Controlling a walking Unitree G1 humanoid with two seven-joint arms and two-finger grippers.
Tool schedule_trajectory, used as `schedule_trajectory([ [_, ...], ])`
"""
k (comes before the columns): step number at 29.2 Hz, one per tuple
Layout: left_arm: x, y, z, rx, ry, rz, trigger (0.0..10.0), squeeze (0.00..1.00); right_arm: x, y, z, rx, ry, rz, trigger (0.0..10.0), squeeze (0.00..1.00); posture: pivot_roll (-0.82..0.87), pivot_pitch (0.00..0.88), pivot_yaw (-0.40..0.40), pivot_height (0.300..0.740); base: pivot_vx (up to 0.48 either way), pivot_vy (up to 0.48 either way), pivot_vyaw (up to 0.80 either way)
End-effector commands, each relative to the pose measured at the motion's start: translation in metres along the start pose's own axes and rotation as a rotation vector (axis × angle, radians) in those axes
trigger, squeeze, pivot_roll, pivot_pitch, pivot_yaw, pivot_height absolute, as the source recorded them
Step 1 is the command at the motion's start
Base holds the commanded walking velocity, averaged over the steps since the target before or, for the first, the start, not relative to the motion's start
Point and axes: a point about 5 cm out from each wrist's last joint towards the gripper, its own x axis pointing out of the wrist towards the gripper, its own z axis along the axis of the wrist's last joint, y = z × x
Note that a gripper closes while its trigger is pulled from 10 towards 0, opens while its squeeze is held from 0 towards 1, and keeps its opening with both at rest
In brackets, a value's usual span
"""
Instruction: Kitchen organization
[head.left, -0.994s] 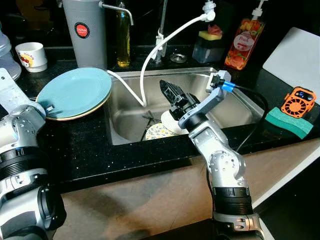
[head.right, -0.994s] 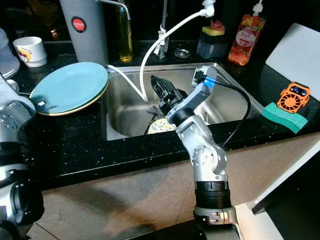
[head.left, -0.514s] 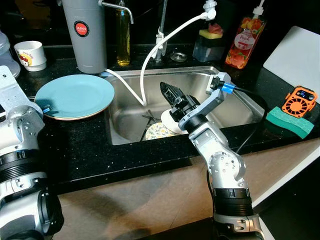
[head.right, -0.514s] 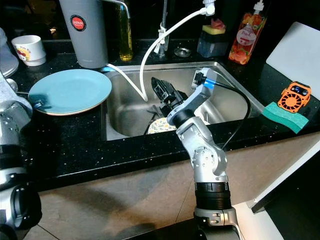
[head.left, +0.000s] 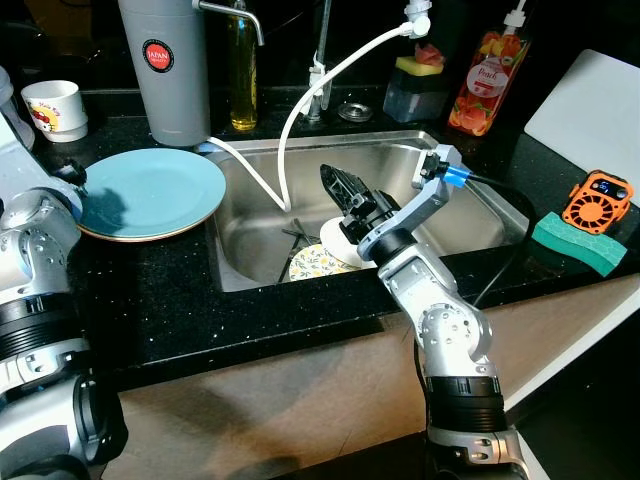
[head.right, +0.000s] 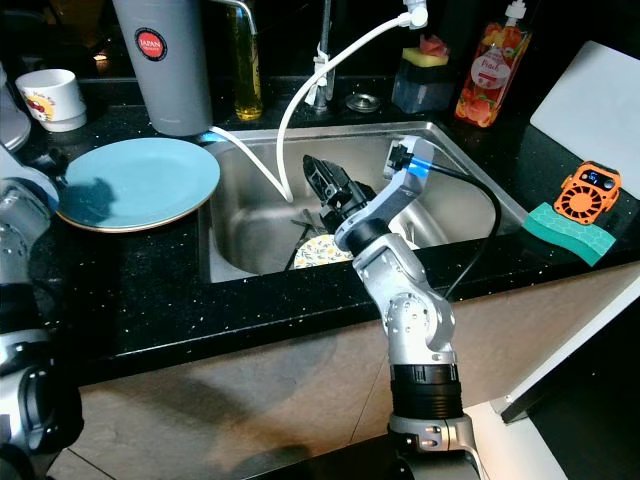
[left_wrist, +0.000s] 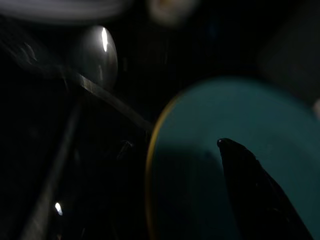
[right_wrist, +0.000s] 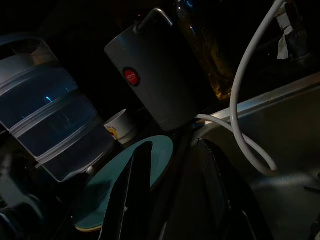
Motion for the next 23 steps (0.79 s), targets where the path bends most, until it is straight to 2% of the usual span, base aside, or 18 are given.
schedule_trajectory([
  [1, 0.004, 0.002, -0.018, 0.041, 0.1, 0.014, 10.0, 0.0, -0.001, 0.003, 0.0, 0.005, -0.004, 0.01, 10.0, 0.0, 0.1, 0.01, -0.053, 0.74, 0.0, 0.0, 0.0],
  [8, 0.006, 0.006, -0.023, 0.041, 0.121, 0.021, 10.0, 0.0, -0.001, 0.002, 0.001, 0.004, -0.005, 0.008, 10.0, 0.0, 0.1, 0.009, -0.05, 0.74, 0.0, 0.0, 0.0],
  [9, 0.006, 0.01, -0.025, 0.032, 0.122, 0.043, 8.5, 0.0, -0.002, 0.002, 0.001, 0.004, -0.006, 0.008, 10.0, 0.0, 0.1, 0.009, -0.051, 0.74, 0.0, 0.0, 0.0],
  [10, 0.006, 0.015, -0.024, 0.012, 0.112, 0.082, 2.3, 0.0, -0.002, 0.002, 0.001, 0.004, -0.007, 0.008, 10.0, 0.0, 0.1, 0.009, -0.052, 0.74, 0.0, 0.0, 0.0],
  [11, 0.006, 0.015, -0.024, 0.012, 0.112, 0.082, 2.3, 0.0, -0.002, 0.002, 0.001, 0.004, -0.007, 0.008, 10.0, 0.0, 0.1, 0.009, -0.052, 0.74, 0.0, 0.0, 0.0],
  [12, 0.006, 0.016, -0.023, 0.004, 0.106, 0.09, 0.0, 0.0, -0.002, 0.002, 0.001, 0.005, -0.007, 0.008, 10.0, 0.0, 0.1, 0.01, -0.054, 0.74, 0.0, 0.0, 0.0],
  [17, 0.005, 0.018, -0.014, -0.004, 0.062, 0.115, 0.0, 0.0, -0.001, 0.003, 0.0, 0.006, -0.003, 0.011, 10.0, 0.0, 0.1, 0.008, -0.057, 0.74, 0.0, 0.0, 0.0],
  [19, 0.004, 0.019, -0.006, 0.018, 0.009, 0.13, 0.0, 0.0, 0.0, 0.003, 0.0, 0.006, -0.003, 0.012, 10.0, 0.0, 0.1, 0.008, -0.057, 0.74, 0.0, 0.0, 0.0],
  [22, -0.001, 0.015, 0.017, 0.094, -0.165, 0.139, 0.0, 0.0, 0.0, 0.004, 0.0, 0.008, -0.004, 0.014, 10.0, 0.0, 0.1, 0.008, -0.057, 0.74, 0.0, 0.0, 0.0],
  [23, -0.004, 0.012, 0.028, 0.084, -0.235, 0.123, 0.0, 0.0, -0.001, 0.004, 0.0, 0.009, -0.003, 0.013, 10.0, 0.0, 0.1, 0.008, -0.057, 0.74, 0.0, 0.0, 0.0],
])
